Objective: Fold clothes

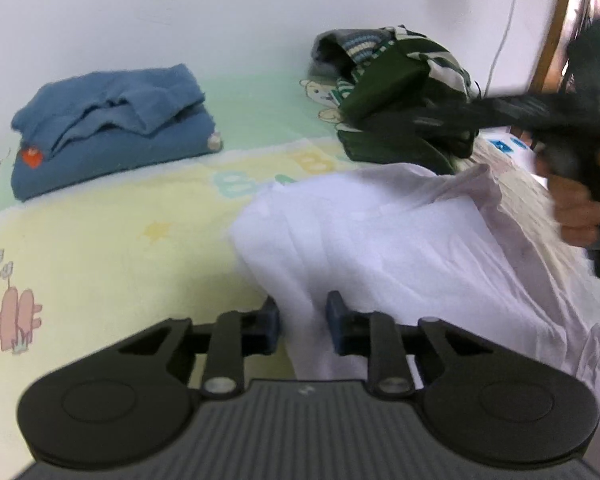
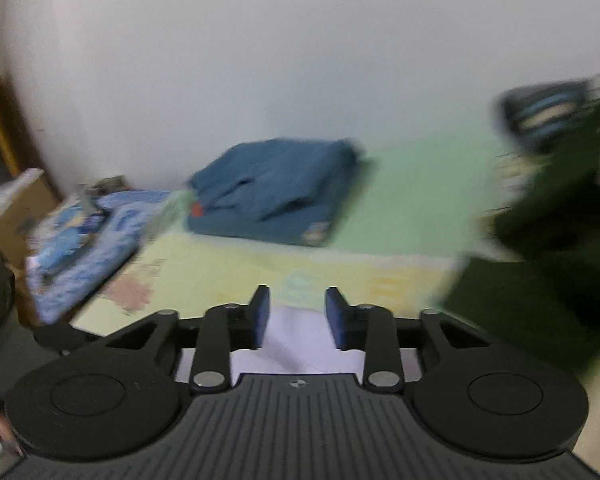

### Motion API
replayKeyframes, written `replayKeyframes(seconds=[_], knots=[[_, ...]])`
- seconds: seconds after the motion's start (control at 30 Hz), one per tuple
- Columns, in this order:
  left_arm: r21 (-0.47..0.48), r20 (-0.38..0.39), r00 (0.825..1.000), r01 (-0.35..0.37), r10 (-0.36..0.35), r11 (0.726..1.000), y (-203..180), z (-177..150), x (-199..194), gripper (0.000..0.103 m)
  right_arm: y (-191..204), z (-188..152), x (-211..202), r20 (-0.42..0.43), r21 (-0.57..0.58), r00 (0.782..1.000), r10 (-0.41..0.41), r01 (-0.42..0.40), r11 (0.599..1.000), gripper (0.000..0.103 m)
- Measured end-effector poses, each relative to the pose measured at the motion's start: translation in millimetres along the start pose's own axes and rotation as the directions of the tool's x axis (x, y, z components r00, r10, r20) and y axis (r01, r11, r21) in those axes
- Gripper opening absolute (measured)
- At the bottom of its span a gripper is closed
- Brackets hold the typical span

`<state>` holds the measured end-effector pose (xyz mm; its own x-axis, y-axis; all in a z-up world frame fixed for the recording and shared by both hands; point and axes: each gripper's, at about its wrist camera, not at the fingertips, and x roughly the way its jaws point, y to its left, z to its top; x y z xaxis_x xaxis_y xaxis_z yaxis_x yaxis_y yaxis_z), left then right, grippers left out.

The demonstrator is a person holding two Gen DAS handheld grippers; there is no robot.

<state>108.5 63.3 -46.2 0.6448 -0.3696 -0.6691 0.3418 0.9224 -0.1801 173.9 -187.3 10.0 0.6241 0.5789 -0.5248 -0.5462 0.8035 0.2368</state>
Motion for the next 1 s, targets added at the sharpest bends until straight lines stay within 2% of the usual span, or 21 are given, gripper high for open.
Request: replayKeyframes(seconds=[0.07,0.17,0.27,0.33,0.4,0.47,0.57,0.6,0.8,0.87,0.9,0.93,1.0], knots=[[-0.032,-0.008,1.0,0.025,-0.025,0.999,5,-1,0,0.02,-9,-10,-26,-0.01,-0.034,0.998,-0.059,0.058,0.998,0.041],[-0.044,-0.013,0.999,0.043,-0.044,0.998,6,3,3,0.022,-30,-30,-55,-0.07,-0.031,0.988,-0.137,0.135,0.99,0.047],[-0.044,-0.028,0.998,0.063,-0.064,0.997,5,12,12,0.035,-56,-43,-60,-0.155,0.076,0.982,-0.111,0.124,0.989,0.047],[-0.059,-0.041,0.996,0.081,-0.084,0.995,6,19,19,0.045,-65,-46,-56,-0.179,0.152,0.983,-0.045,0.073,0.986,0.047],[-0.066,-0.054,0.994,0.087,-0.091,0.994,7,25,23,0.049,-66,-47,-49,-0.172,0.211,0.985,0.019,0.018,0.977,0.05],[-0.073,-0.068,0.993,0.091,-0.096,0.993,8,31,28,0.049,-65,-46,-38,-0.182,0.226,0.982,0.052,-0.01,0.974,0.052],[-0.073,-0.077,0.992,0.096,-0.101,0.993,9,35,32,0.049,-58,-45,-21,-0.211,0.145,0.977,0.009,0.022,0.989,0.052],[-0.077,-0.077,0.992,0.099,-0.105,0.992,11,37,33,0.049,-58,-44,-18,-0.214,0.145,0.977,0.02,0.012,0.989,0.052],[-0.129,-0.06,0.992,0.106,-0.114,0.986,19,42,38,0.052,-81,-36,-2,-0.188,0.27,0.977,0.099,-0.046,0.962,0.05],[-0.128,-0.055,0.992,0.104,-0.112,0.986,19,41,37,0.047,-95,-34,2,-0.201,0.334,0.972,0.126,-0.053,0.941,0.032],[-0.118,-0.053,0.993,0.101,-0.108,0.988,18,39,36,0.042,-96,-32,2,-0.21,0.325,0.969,0.127,-0.053,0.944,0.016],[-0.108,-0.051,0.993,0.098,-0.104,0.989,17,38,35,0.039,-96,-31,2,-0.219,0.31,0.968,0.126,-0.054,0.949,0.016],[-0.119,-0.05,0.992,0.108,-0.114,0.987,20,38,35,0.039,-95,-30,-3,-0.225,0.284,0.965,0.138,-0.07,0.956,0.016]])
